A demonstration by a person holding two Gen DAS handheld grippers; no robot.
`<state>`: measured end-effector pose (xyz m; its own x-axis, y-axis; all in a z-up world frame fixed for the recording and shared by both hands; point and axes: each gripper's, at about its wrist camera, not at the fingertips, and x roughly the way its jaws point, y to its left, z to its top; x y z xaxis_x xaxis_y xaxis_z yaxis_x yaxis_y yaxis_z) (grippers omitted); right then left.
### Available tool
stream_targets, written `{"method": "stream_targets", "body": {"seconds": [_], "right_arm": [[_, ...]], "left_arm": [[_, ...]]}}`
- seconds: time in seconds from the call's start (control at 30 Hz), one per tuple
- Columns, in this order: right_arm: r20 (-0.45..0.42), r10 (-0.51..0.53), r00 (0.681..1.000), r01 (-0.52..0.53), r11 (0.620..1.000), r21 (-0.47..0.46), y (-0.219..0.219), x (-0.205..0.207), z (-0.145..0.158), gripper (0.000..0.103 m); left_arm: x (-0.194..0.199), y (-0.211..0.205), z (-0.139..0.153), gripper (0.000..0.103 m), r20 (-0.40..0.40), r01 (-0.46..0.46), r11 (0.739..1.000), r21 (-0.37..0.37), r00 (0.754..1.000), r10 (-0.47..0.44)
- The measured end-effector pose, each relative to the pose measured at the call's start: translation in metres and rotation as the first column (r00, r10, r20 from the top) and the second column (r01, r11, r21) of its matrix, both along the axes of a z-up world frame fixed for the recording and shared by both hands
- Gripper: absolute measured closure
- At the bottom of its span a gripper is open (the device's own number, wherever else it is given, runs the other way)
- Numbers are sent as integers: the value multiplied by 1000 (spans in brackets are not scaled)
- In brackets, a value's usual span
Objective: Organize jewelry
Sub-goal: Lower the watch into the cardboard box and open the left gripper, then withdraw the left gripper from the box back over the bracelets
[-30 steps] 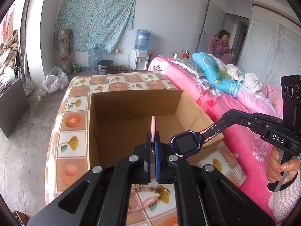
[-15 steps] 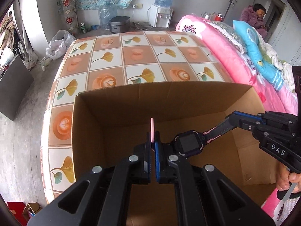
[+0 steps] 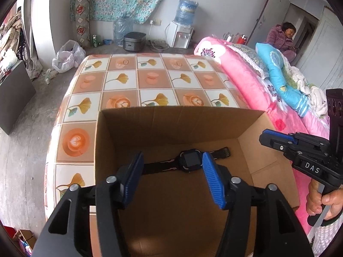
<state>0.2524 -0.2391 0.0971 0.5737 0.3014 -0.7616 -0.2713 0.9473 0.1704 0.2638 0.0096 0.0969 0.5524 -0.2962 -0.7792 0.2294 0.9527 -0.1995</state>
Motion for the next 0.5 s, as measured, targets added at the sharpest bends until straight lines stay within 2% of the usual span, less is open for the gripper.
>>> {"method": "stream_targets", "body": {"seconds": [0.1,0.2,0.23,0.37,0.5], "right_arm": [[37,-3,999,3,1000,6,-7,-18,13,83],[77,-32,997,31,999,11,-20,-39,21,69],[90,-50,995,48,999,15,-26,-46,22,66],[104,-105,989,99,993,65,-50,-78,19,64],[89,-142,986,135,988,79,-61,-100,5,60]], "left_arm": [[-22,10,19,35,72,-8,1000,-2,997,8],[-41,25,28,27,102,-58,998,5,993,57],[-47,32,28,27,103,-77,997,3,992,77],[-76,62,16,25,65,-148,987,-58,986,152],[-96,78,-2,23,29,-176,979,-107,983,180]]}}
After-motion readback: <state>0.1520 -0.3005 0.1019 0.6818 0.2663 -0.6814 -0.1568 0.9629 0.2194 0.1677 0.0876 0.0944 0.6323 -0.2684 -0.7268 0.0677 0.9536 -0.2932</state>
